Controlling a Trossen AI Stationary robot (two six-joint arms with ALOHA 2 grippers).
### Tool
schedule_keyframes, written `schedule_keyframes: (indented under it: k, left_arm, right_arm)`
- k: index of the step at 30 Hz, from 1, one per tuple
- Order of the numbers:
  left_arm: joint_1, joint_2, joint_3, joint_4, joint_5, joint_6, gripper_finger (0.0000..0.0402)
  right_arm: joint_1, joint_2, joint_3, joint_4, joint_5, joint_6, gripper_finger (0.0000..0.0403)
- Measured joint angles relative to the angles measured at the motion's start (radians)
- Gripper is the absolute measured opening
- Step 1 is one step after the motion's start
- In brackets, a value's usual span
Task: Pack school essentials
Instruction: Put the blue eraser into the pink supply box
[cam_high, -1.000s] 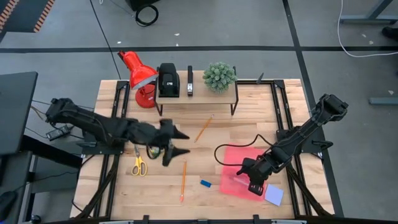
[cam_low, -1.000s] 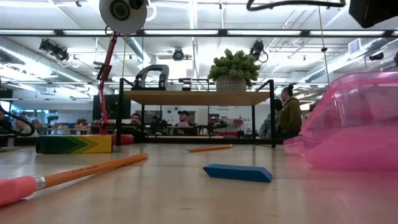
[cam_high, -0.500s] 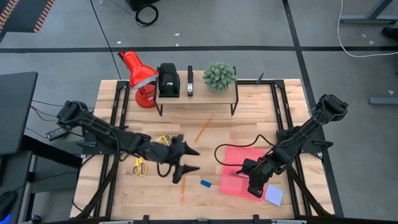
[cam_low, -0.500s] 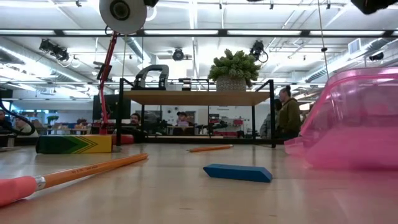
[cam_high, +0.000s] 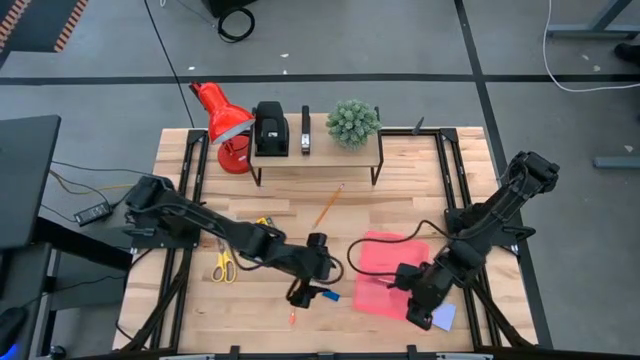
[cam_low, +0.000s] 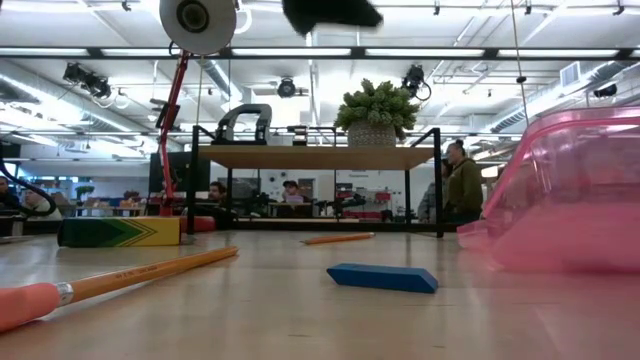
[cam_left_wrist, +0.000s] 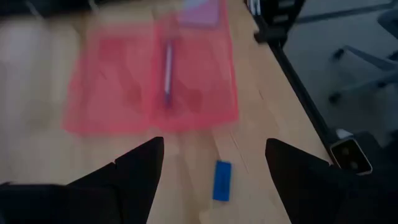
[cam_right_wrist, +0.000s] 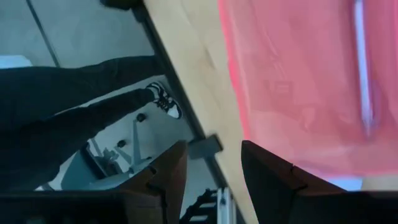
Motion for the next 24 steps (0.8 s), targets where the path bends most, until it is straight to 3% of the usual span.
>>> schedule_keyframes:
  k: [6, 14, 24]
  left_arm:
    - [0.026, 0.089, 0.0, 0.005, 0.114, 0.034, 0.029]
    - [0.019, 0.207, 0.0, 0.02, 0.13, 0.084, 0.029]
    - [0.001, 0.308, 0.0, 0.065, 0.129, 0.087, 0.029]
  right_arm:
    - [0.105, 0.0, 0.123, -0.116, 0.165, 0.112, 0.0158]
    - [0.184, 0.0, 0.264, -0.271, 0.382, 0.221, 0.0158]
    - [0.219, -0.001, 0.281, -0.316, 0.42, 0.293, 0.0158]
